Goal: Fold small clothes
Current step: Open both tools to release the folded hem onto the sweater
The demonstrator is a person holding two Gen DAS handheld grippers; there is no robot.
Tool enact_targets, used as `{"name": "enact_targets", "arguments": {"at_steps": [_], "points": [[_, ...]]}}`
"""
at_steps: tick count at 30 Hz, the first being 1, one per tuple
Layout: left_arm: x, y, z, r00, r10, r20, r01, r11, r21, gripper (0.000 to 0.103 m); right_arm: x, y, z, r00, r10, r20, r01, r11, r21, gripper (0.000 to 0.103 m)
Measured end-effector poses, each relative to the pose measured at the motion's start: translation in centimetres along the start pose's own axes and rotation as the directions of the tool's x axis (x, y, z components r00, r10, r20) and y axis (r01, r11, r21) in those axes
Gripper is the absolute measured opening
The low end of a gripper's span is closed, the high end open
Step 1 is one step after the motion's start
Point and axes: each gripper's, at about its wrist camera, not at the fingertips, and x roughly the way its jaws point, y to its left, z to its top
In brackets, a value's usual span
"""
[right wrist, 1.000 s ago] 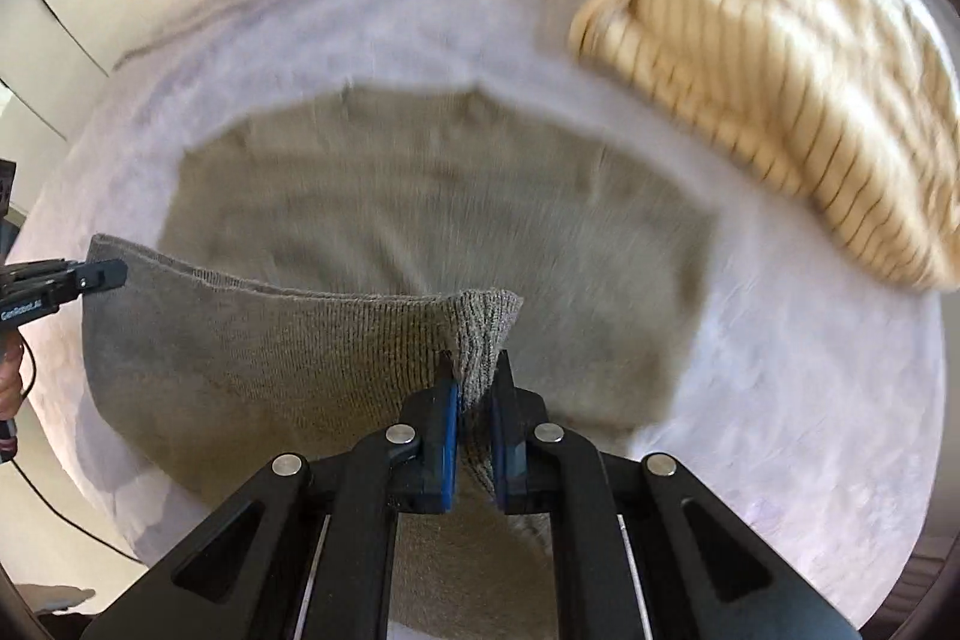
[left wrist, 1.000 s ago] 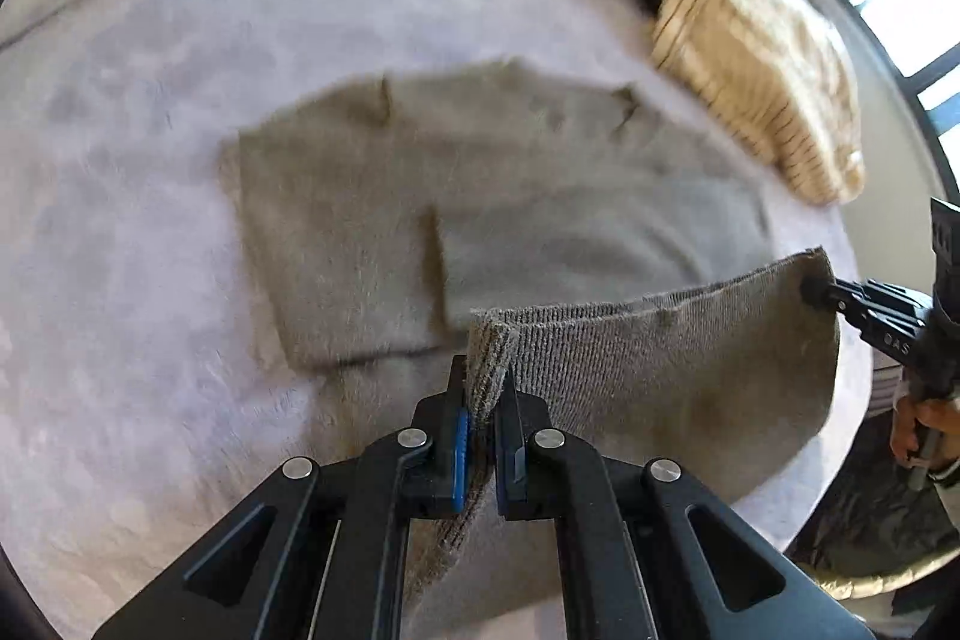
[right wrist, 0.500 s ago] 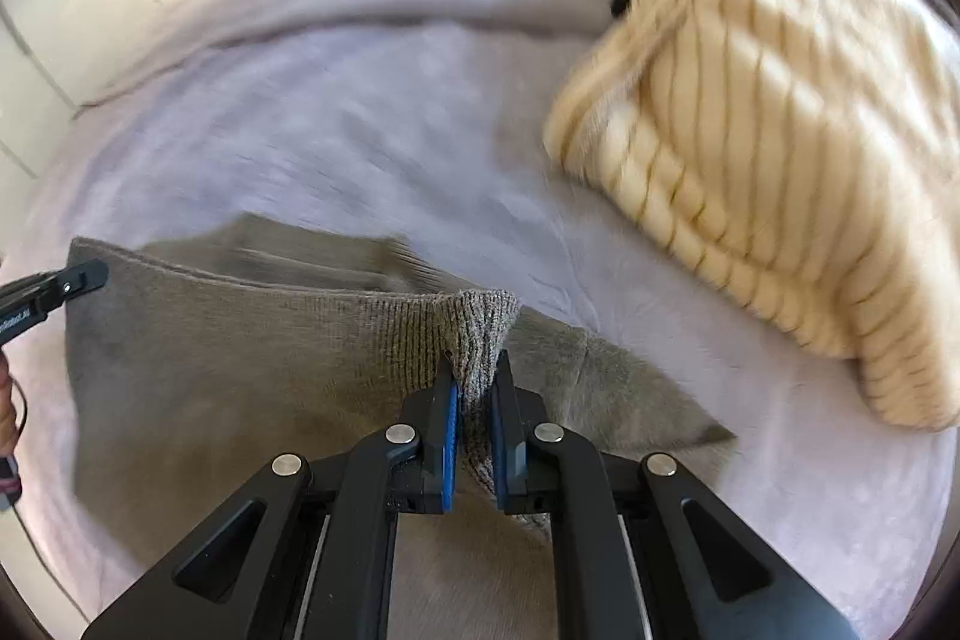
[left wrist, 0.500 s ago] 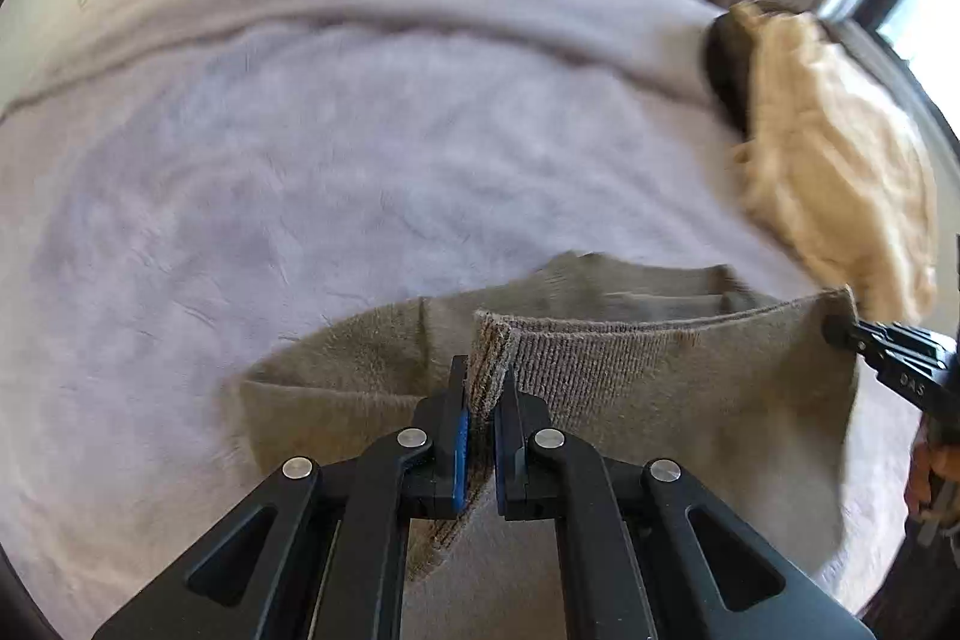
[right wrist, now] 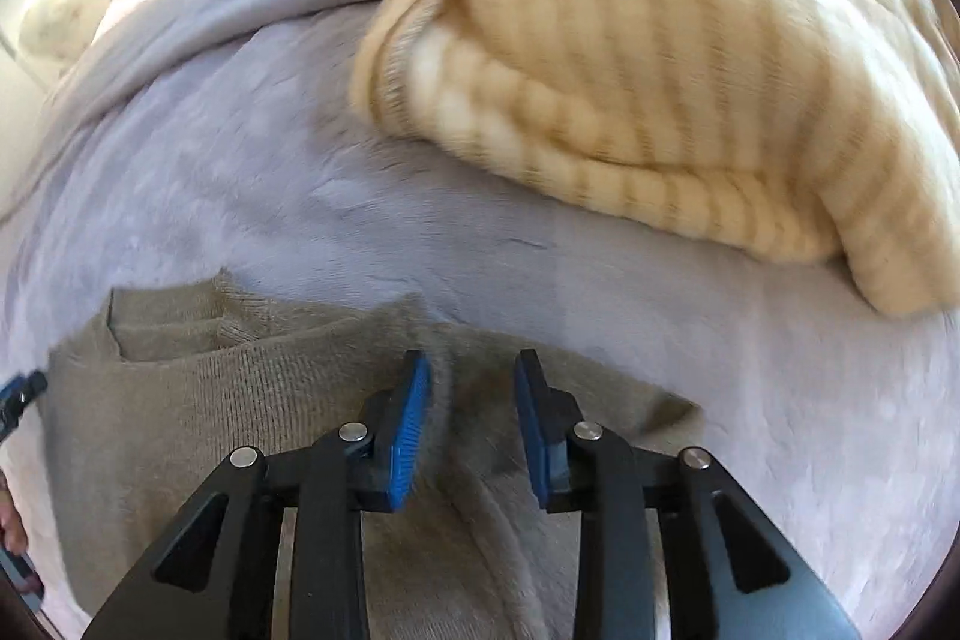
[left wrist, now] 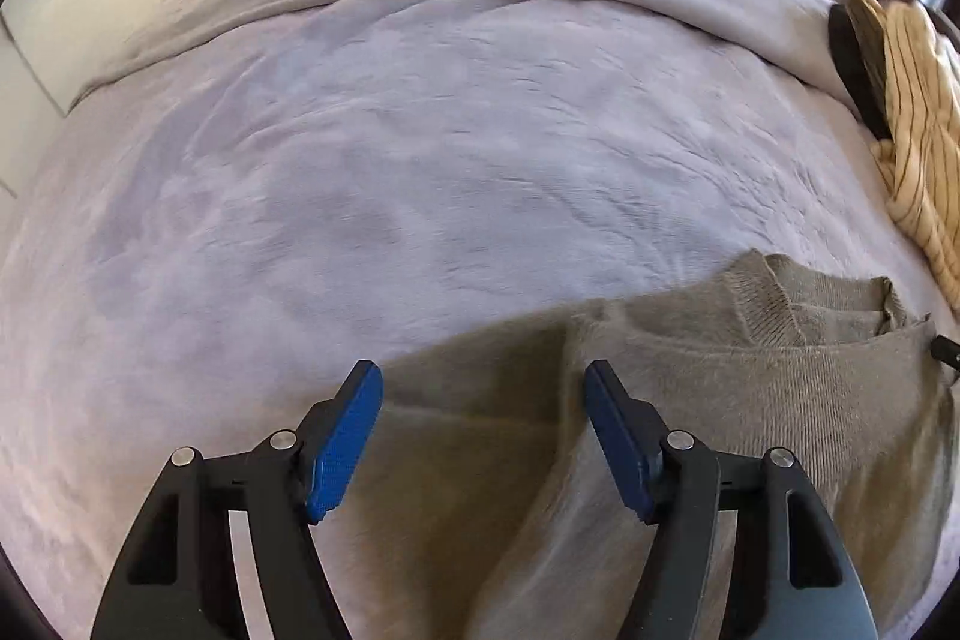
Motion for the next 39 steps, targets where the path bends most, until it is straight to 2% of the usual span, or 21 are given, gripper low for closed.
{"name": "enact_targets", "arguments": {"at_steps": [1, 5, 10, 12, 14, 18, 20, 23, 24, 26, 28, 30, 31, 32, 33, 34, 35, 36, 37, 38, 39], "points": [[-0.9, 0.7, -0.2, 1.0, 0.0, 0.004, 0.0, 1.0, -0.004, 0.07, -0.7, -0.2, -0.3, 1.0, -0.005, 0.006, 0.005, 1.0, 0.002, 0.032], [-3.6, 1.7, -2.7, 0.999, -0.046, -0.004, 0.046, 0.999, 0.0, 0.07, -3.2, -0.2, -2.8, 0.998, 0.055, 0.012, -0.054, 0.998, -0.024, 0.032], [-5.0, 0.4, -7.9, 0.995, -0.067, -0.076, 0.068, 0.998, 0.003, 0.07, -5.5, 1.8, -8.9, 0.996, 0.091, -0.024, -0.093, 0.992, -0.088, 0.032], [-4.6, 0.3, -10.2, 0.992, -0.048, -0.115, 0.048, 0.999, -0.006, 0.07, -5.4, 2.6, -11.2, 0.996, 0.069, -0.052, -0.075, 0.989, -0.124, 0.032], [-3.7, 0.8, -12.7, 0.987, -0.008, -0.159, 0.005, 1.0, -0.017, 0.07, -4.4, 2.7, -14.0, 0.995, 0.01, -0.102, -0.027, 0.986, -0.165, 0.031], [-3.9, 3.0, -15.8, 0.984, -0.043, -0.172, 0.032, 0.998, -0.063, 0.076, -4.9, 1.4, -17.3, 0.992, -0.062, -0.108, 0.039, 0.979, -0.199, 0.031], [-4.5, 3.8, -16.5, 0.983, -0.045, -0.179, 0.035, 0.998, -0.056, 0.076, -5.7, 0.6, -18.1, 0.991, -0.055, -0.123, 0.034, 0.985, -0.169, 0.031], [-5.4, 4.6, -17.1, 0.98, -0.051, -0.194, 0.04, 0.997, -0.061, 0.076, -7.3, -1.8, -18.9, 0.988, 0.047, -0.148, -0.049, 0.999, -0.012, 0.035], [-5.6, 4.9, -17.2, 0.978, -0.06, -0.202, 0.046, 0.996, -0.076, 0.076, -8.0, -2.8, -19.1, 0.984, 0.1, -0.149, -0.09, 0.993, 0.071, 0.044], [-6.0, 5.5, -17.7, 0.969, -0.098, -0.226, 0.069, 0.989, -0.134, 0.076, -8.7, -5.0, -19.8, 0.969, 0.208, -0.135, -0.168, 0.951, 0.259, 0.061], [-6.2, 6.2, -18.3, 0.952, -0.178, -0.248, 0.122, 0.966, -0.226, 0.076, -8.6, -7.0, -20.7, 0.946, 0.308, -0.098, -0.244, 0.879, 0.411, 0.061], [-6.1, 6.6, -19.0, 0.919, -0.298, -0.257, 0.21, 0.923, -0.321, 0.076, -7.7, -8.7, -21.2, 0.915, 0.401, -0.044, -0.312, 0.772, 0.554, 0.061], [-5.8, 6.6, -19.3, 0.895, -0.363, -0.26, 0.255, 0.893, -0.371, 0.076, -7.3, -8.8, -21.9, 0.905, 0.426, -0.018, -0.331, 0.729, 0.6, 0.061], [-5.5, 6.5, -19.4, 0.879, -0.398, -0.262, 0.276, 0.874, -0.4, 0.076, -6.7, -9.1, -21.9, 0.894, 0.447, 0.005, -0.348, 0.689, 0.636, 0.061], [-5.2, 6.4, -19.5, 0.871, -0.416, -0.263, 0.28, 0.858, -0.429, 0.076, -5.7, -9.4, -21.9, 0.883, 0.469, 0.027, -0.361, 0.642, 0.676, 0.061], [-5.0, 6.3, -19.5, 0.872, -0.418, -0.256, 0.279, 0.853, -0.441, 0.076, -5.0, -9.5, -21.9, 0.881, 0.472, 0.025, -0.355, 0.626, 0.694, 0.058], [-4.9, 6.4, -19.5, 0.875, -0.416, -0.247, 0.277, 0.849, -0.449, 0.076, -4.5, -9.7, -21.8, 0.885, 0.465, 0.011, -0.334, 0.621, 0.709, 0.03], [-4.8, 6.5, -19.2, 0.883, -0.405, -0.236, 0.268, 0.849, -0.455, 0.061, -3.9, -9.5, -21.4, 0.89, 0.456, -0.027, -0.303, 0.634, 0.711, 0.009], [-5.0, 6.8, -18.9, 0.901, -0.373, -0.221, 0.243, 0.857, -0.454, 0.043, -3.7, -8.7, -21.3, 0.89, 0.455, -0.04, -0.299, 0.648, 0.701, 0.009], [-5.2, 7.1, -18.7, 0.912, -0.351, -0.211, 0.228, 0.863, -0.451, 0.015, -4.0, -8.2, -20.6, 0.899, 0.435, -0.048, -0.293, 0.682, 0.67, 0.009], [-5.5, 7.6, -18.7, 0.914, -0.36, -0.186, 0.242, 0.854, -0.46, 0.014, -4.6, -7.3, -19.8, 0.91, 0.41, -0.059, -0.289, 0.73, 0.619, 0.009]]}}
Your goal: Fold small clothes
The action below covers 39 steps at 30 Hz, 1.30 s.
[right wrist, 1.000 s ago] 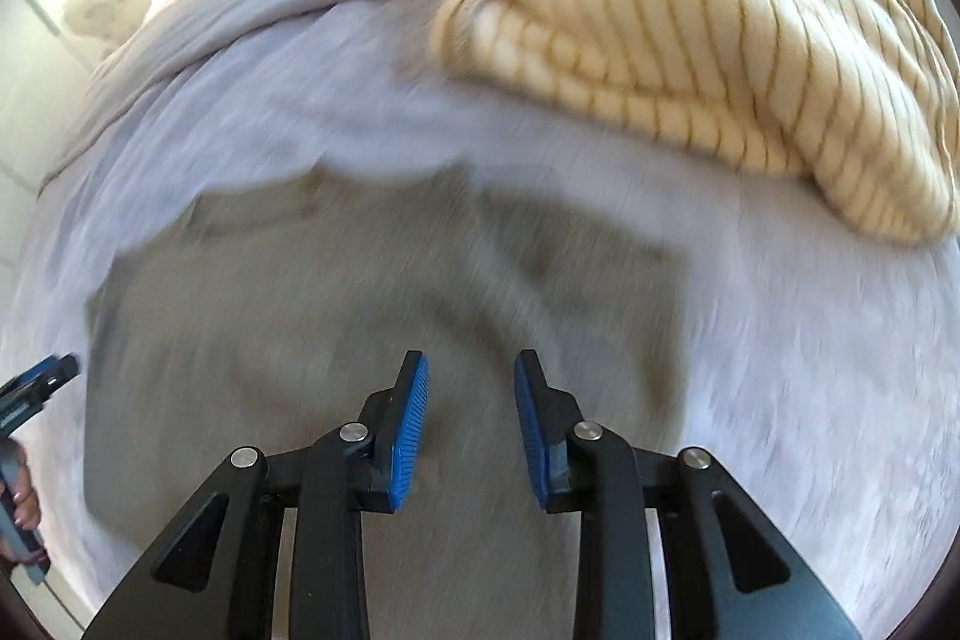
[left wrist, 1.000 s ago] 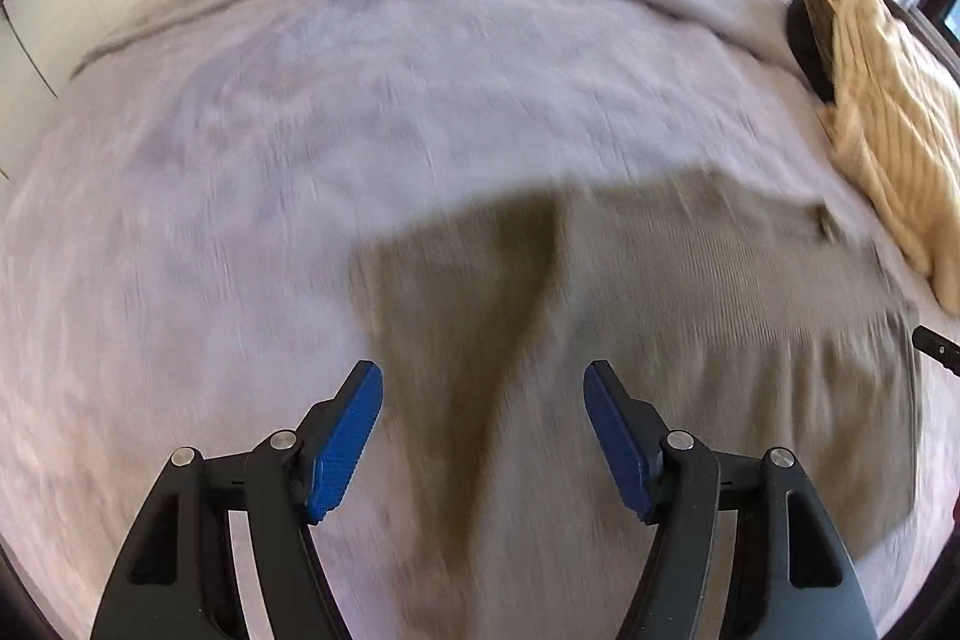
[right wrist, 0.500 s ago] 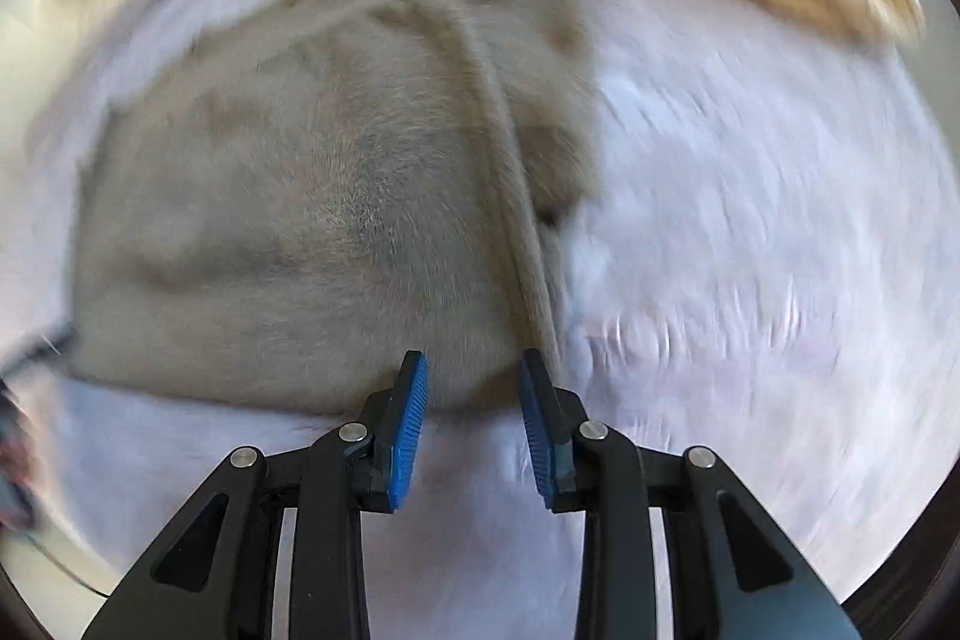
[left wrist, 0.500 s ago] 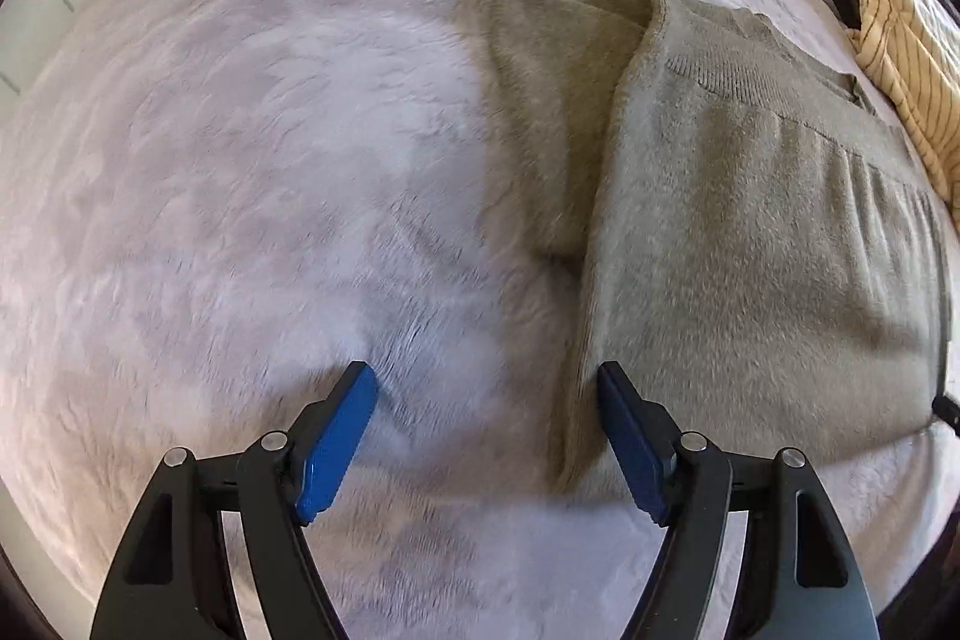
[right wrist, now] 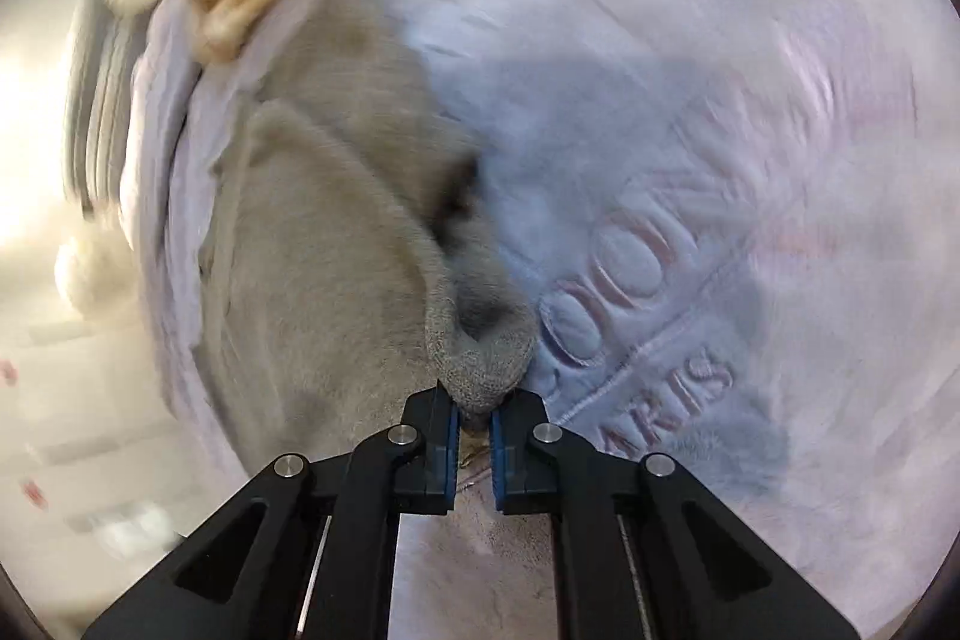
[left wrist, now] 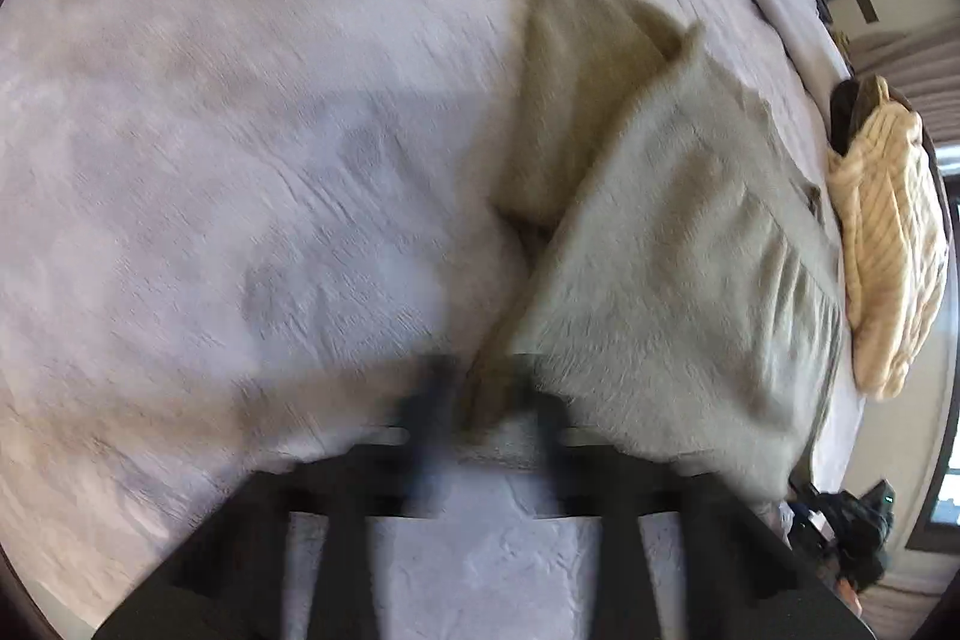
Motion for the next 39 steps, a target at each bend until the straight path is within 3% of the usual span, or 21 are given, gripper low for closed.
{"name": "enact_targets", "arguments": {"at_steps": [3, 6, 11, 17, 20, 23, 27, 30, 33, 39], "points": [[-1.1, 0.2, 0.7, 0.997, 0.063, 0.054, -0.065, 0.997, 0.05, 0.014, -1.0, 2.4, -0.5, 0.995, -0.094, 0.025, 0.097, 0.982, -0.163, 0.009], [0.4, 2.0, 0.0, 0.991, 0.131, 0.002, -0.13, 0.989, 0.07, 0.014, 1.3, 2.1, 0.1, 0.983, -0.185, -0.003, 0.181, 0.962, -0.207, 0.01], [0.0, 2.9, -1.2, 0.988, 0.155, 0.004, -0.155, 0.983, 0.098, 0.014, 1.5, 2.4, -0.1, 0.977, -0.212, -0.004, 0.206, 0.953, -0.224, 0.013], [-4.4, 1.9, -0.9, 0.987, 0.137, 0.083, -0.148, 0.977, 0.154, 0.014, -2.9, 2.5, -2.2, 0.956, -0.277, 0.095, 0.292, 0.929, -0.229, 0.014], [-5.6, 0.5, -0.4, 0.988, 0.106, 0.114, -0.127, 0.972, 0.196, 0.014, -4.4, 3.2, -2.3, 0.954, -0.261, 0.15, 0.293, 0.919, -0.265, 0.014], [-4.5, -1.7, 0.4, 0.992, 0.083, 0.096, -0.105, 0.963, 0.249, 0.014, -3.6, 5.2, -2.2, 0.956, -0.25, 0.155, 0.289, 0.897, -0.334, 0.014], [-0.3, -4.2, 0.6, 0.988, 0.146, 0.049, -0.154, 0.936, 0.315, 0.014, -1.5, 6.5, -2.2, 0.956, -0.264, 0.124, 0.292, 0.874, -0.389, 0.014], [1.8, -3.5, 0.0, 0.983, 0.185, 0.006, -0.179, 0.937, 0.3, 0.014, 0.7, 5.5, -2.1, 0.94, -0.33, 0.084, 0.335, 0.851, -0.405, 0.013], [1.7, -2.7, 0.2, 0.988, 0.154, -0.003, -0.147, 0.953, 0.266, 0.014, 1.3, 4.5, -1.8, 0.944, -0.323, 0.063, 0.321, 0.858, -0.401, 0.013], [0.4, -3.7, 0.1, 0.981, 0.194, 0.014, -0.189, 0.931, 0.314, 0.014, -0.4, 4.8, -2.1, 0.944, -0.326, 0.054, 0.32, 0.862, -0.392, 0.014]]}}
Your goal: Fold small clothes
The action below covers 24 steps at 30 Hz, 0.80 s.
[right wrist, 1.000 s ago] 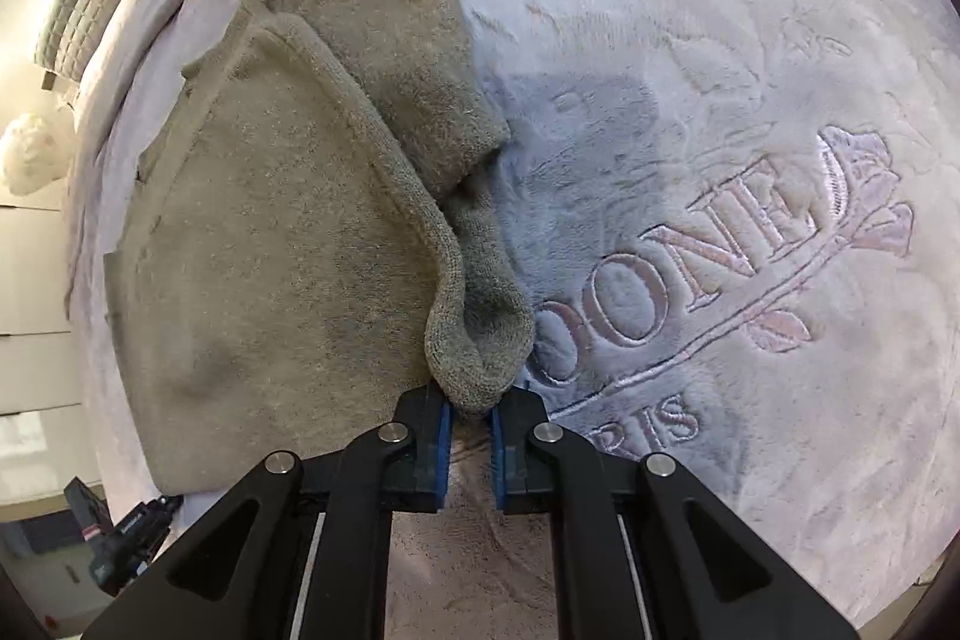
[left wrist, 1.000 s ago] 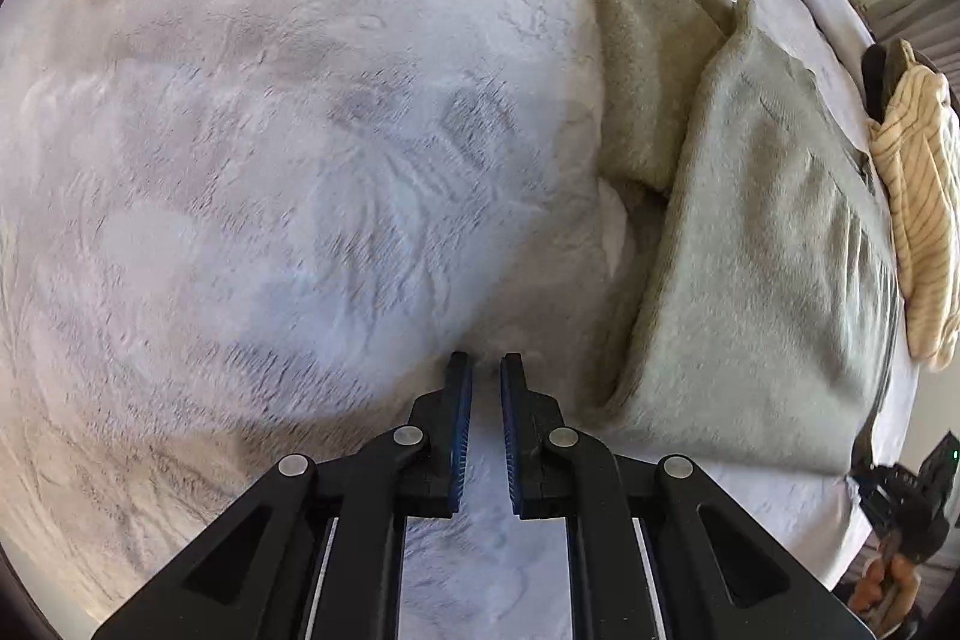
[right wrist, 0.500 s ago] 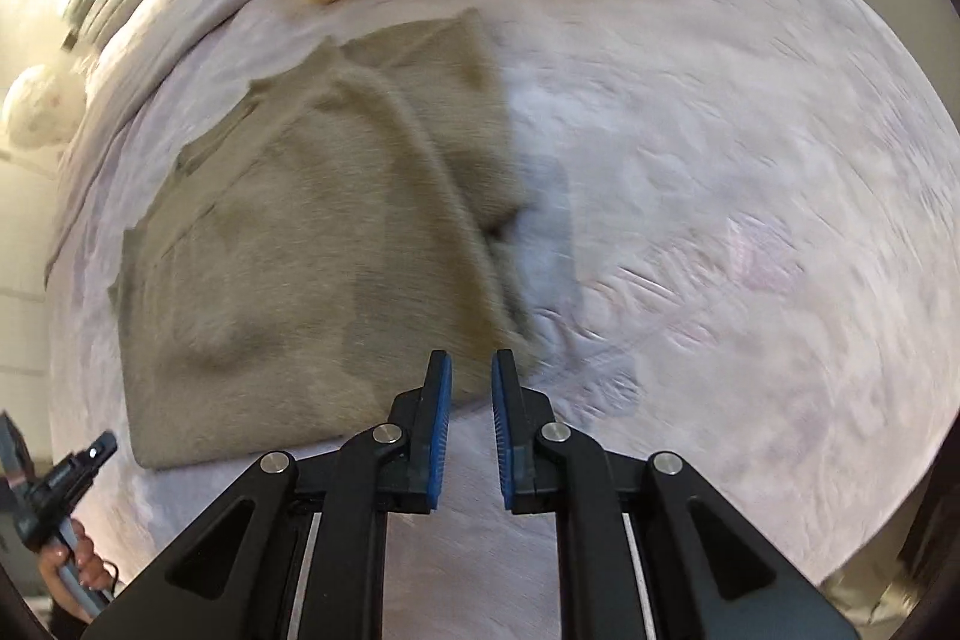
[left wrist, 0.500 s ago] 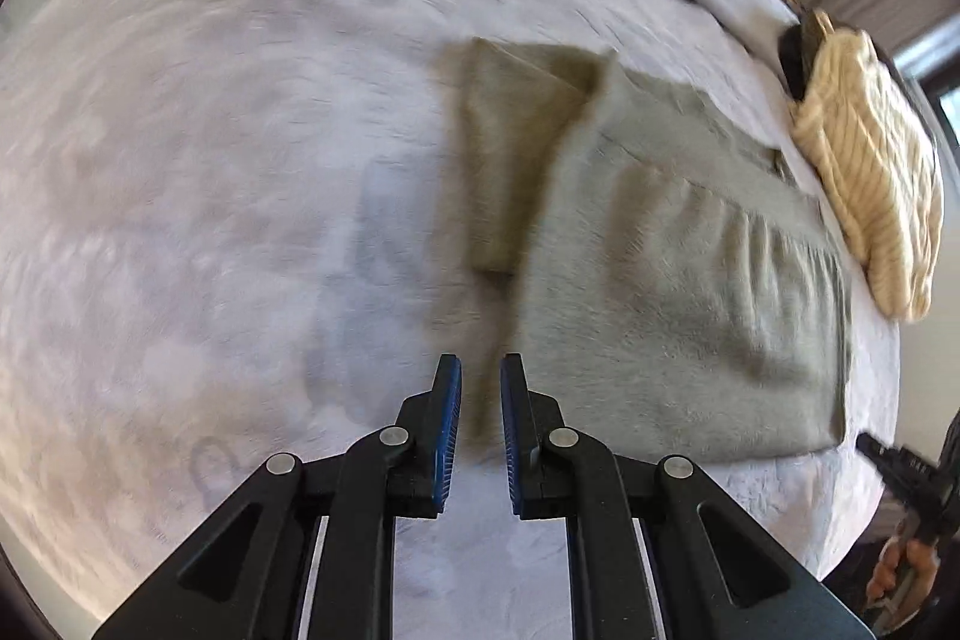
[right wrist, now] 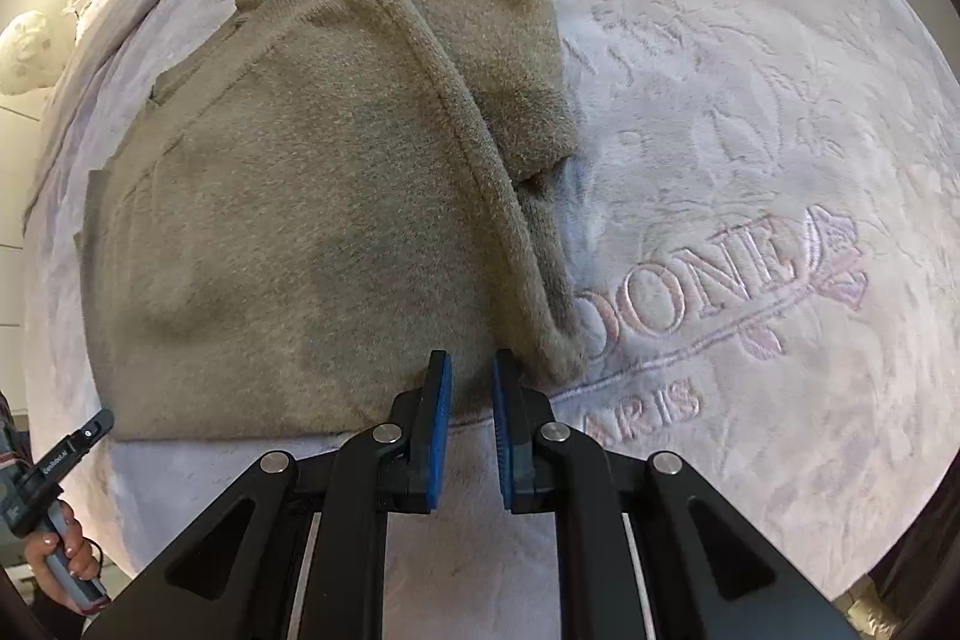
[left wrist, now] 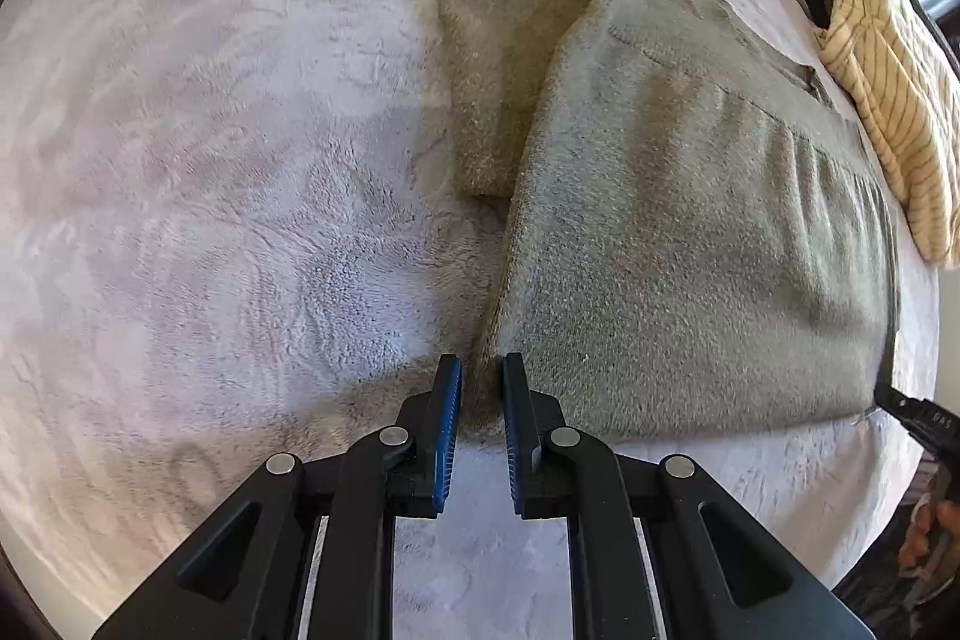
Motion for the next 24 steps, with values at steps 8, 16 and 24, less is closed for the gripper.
{"name": "enact_targets", "arguments": {"at_steps": [8, 16, 24], "points": [[-1.6, -0.5, -1.2, 0.999, 0.039, -0.006, -0.039, 0.999, 0.022, 0.014, -1.2, 1.6, -2.0, 1.0, 0.023, -0.014, -0.023, 1.0, 0.001, 0.014], [-2.7, 0.1, -2.1, 0.998, 0.063, -0.016, -0.062, 0.997, 0.049, 0.014, -0.9, 5.1, -2.9, 0.999, 0.031, -0.039, -0.032, 0.999, -0.031, 0.017], [-3.0, 1.5, -3.1, 0.993, 0.116, -0.033, -0.114, 0.992, 0.056, 0.015, -0.2, 9.0, -3.7, 0.997, 0.049, -0.064, -0.054, 0.995, -0.079, 0.017]]}}
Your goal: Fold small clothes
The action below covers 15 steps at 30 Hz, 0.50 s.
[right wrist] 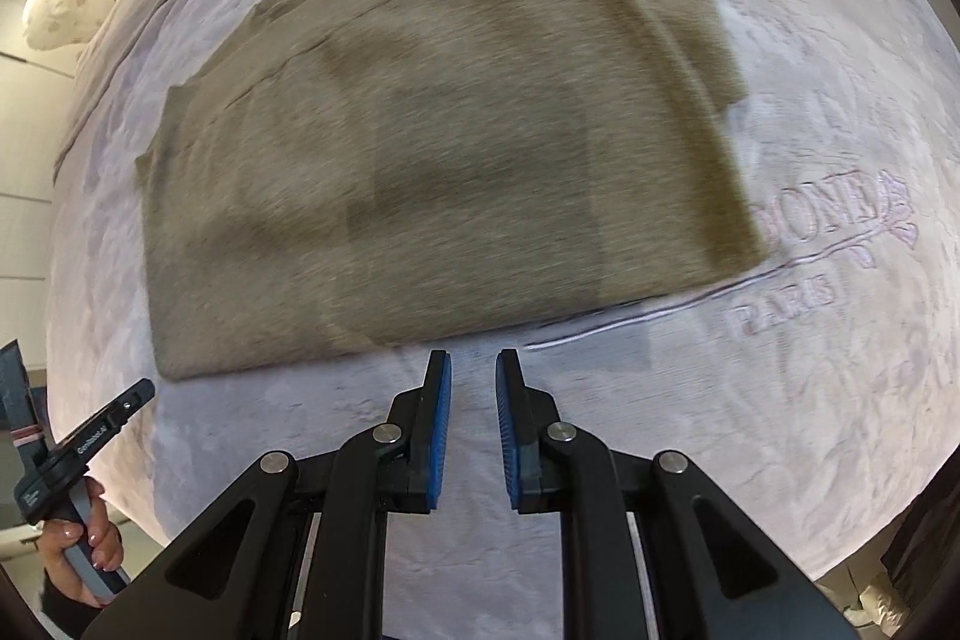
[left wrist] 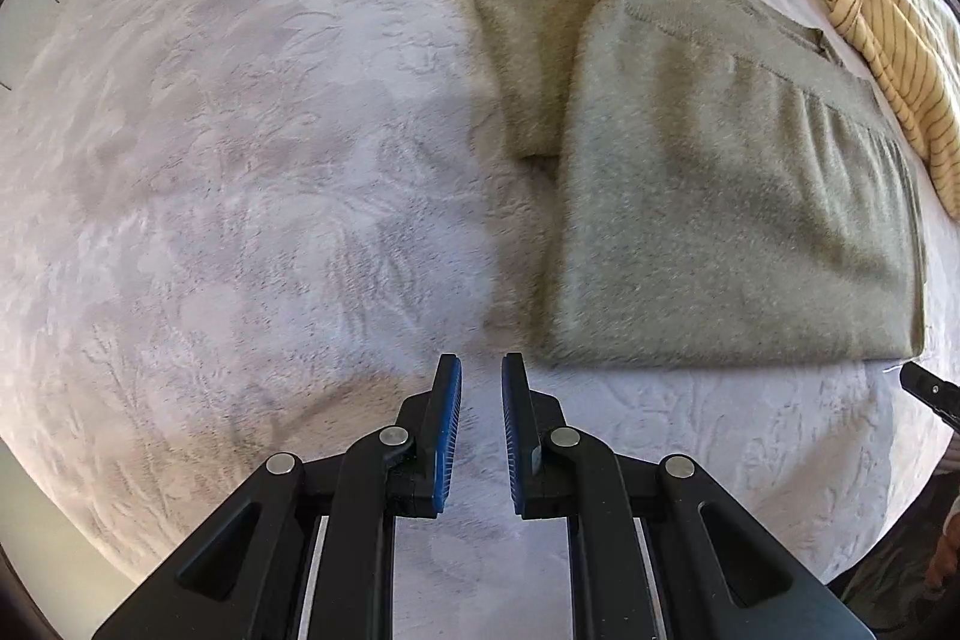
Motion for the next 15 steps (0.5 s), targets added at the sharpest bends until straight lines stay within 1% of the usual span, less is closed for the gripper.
{"name": "enact_targets", "arguments": {"at_steps": [1, 2, 3, 4, 5, 6, 12, 14, 15], "points": [[0.0, 0.2, -0.1, 1.0, 0.006, -0.002, -0.006, 1.0, 0.002, 0.015, 0.1, 0.4, -0.1, 1.0, 0.006, -0.005, -0.006, 1.0, -0.007, 0.017], [0.0, 0.5, -0.3, 1.0, 0.009, -0.003, -0.009, 1.0, 0.003, 0.036, 0.3, 1.0, -0.2, 1.0, 0.015, -0.011, -0.016, 1.0, -0.016, 0.017], [-0.1, 0.8, -0.5, 1.0, 0.006, 0.0, -0.006, 1.0, 0.001, 0.082, 0.4, 1.4, -0.2, 1.0, 0.022, -0.015, -0.023, 0.999, -0.024, 0.017], [-0.5, 1.2, -0.7, 1.0, 0.012, 0.021, -0.012, 1.0, -0.011, 0.097, 0.5, 2.1, -0.3, 0.999, 0.029, -0.02, -0.03, 0.999, -0.038, 0.017], [-1.0, 1.6, -1.0, 0.999, 0.017, 0.049, -0.016, 1.0, -0.019, 0.102, 0.6, 2.7, -0.4, 0.999, 0.033, -0.024, -0.034, 0.998, -0.05, 0.017], [-1.4, 1.8, -1.1, 0.997, 0.014, 0.07, -0.013, 1.0, -0.018, 0.102, 0.6, 3.0, -0.4, 0.999, 0.037, -0.025, -0.039, 0.997, -0.06, 0.017], [-1.5, 3.4, -1.3, 0.997, 0.024, 0.07, -0.021, 0.999, -0.037, 0.102, 1.7, 6.9, 0.0, 0.996, 0.067, -0.05, -0.073, 0.99, -0.123, 0.017], [-1.3, 3.8, -0.9, 0.997, 0.031, 0.065, -0.028, 0.999, -0.043, 0.102, 2.1, 8.5, 0.2, 0.996, 0.073, -0.057, -0.081, 0.985, -0.154, 0.018], [-1.2, 4.1, -0.9, 0.997, 0.035, 0.064, -0.033, 0.998, -0.046, 0.102, 2.3, 9.1, 0.4, 0.995, 0.075, -0.06, -0.084, 0.983, -0.165, 0.023]]}}
